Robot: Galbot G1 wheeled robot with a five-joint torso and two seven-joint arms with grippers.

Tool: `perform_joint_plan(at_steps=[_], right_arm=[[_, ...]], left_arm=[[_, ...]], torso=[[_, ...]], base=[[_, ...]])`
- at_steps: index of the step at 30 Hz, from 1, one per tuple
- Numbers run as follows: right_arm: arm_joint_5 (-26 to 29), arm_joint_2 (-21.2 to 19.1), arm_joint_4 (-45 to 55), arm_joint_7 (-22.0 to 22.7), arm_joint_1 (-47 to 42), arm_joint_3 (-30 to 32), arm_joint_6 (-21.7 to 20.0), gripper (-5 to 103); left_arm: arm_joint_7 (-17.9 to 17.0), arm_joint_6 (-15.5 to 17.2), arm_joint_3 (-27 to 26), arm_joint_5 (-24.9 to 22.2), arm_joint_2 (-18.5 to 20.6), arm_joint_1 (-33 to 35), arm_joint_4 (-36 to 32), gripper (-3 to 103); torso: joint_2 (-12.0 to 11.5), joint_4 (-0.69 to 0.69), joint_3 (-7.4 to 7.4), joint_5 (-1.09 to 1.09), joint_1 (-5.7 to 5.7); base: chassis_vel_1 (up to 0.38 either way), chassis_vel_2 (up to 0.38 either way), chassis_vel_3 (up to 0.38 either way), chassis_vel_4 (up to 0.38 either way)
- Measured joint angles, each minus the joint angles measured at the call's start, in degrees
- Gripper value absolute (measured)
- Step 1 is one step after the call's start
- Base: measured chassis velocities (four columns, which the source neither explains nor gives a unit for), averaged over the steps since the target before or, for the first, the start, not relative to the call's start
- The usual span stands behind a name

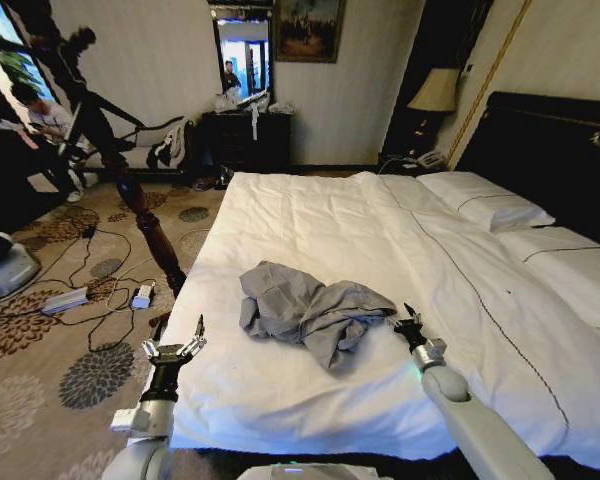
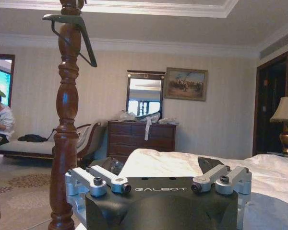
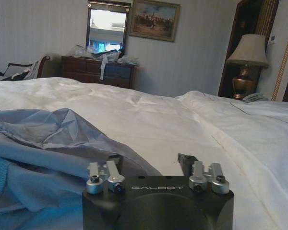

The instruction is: Pick up the clothes from the bed and hang them on the clothes hanger.

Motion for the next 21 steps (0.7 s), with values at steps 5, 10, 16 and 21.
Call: perform_joint_plan(at_steps=[5, 10, 16, 21], right_arm=[[-0.07, -0.32, -0.12, -0.26, 0.09, -0.28, 0.01, 47], [-0.32, -0.29, 0.19, -0.33, 0.10, -0.88, 0.13, 26], [-0.14, -0.24, 1.03, -1.95, -0.06, -0.76, 2.46, 5], [1.61, -1.03, 4.41, -2.56, -1.32, -0.19, 5.05, 1]], left_arm=[[0.00, -0.16, -0.22, -0.12, 0.27, -0.07, 0.25, 100], [0.00, -0.21, -0.53, -0.58, 0.65, -0.18, 0.29, 100], [0.00, -0.31, -0.62, -1.09, 1.11, -0.19, 0.38, 100], [-0.03, -0.32, -0.56, -2.23, 1.95, -0.16, 0.08, 100]], torso=[[0.00, 0.00, 0.00, 0.00, 0.00], [0.00, 0.00, 0.00, 0.00, 0.00], [0.00, 0.00, 0.00, 0.00, 0.00], [0.00, 0.00, 0.00, 0.00, 0.00]], base=[[0.000, 0.000, 0.000, 0.000], [0.000, 0.000, 0.000, 0.000], [0.000, 0.000, 0.000, 0.000], [0.000, 0.000, 0.000, 0.000]])
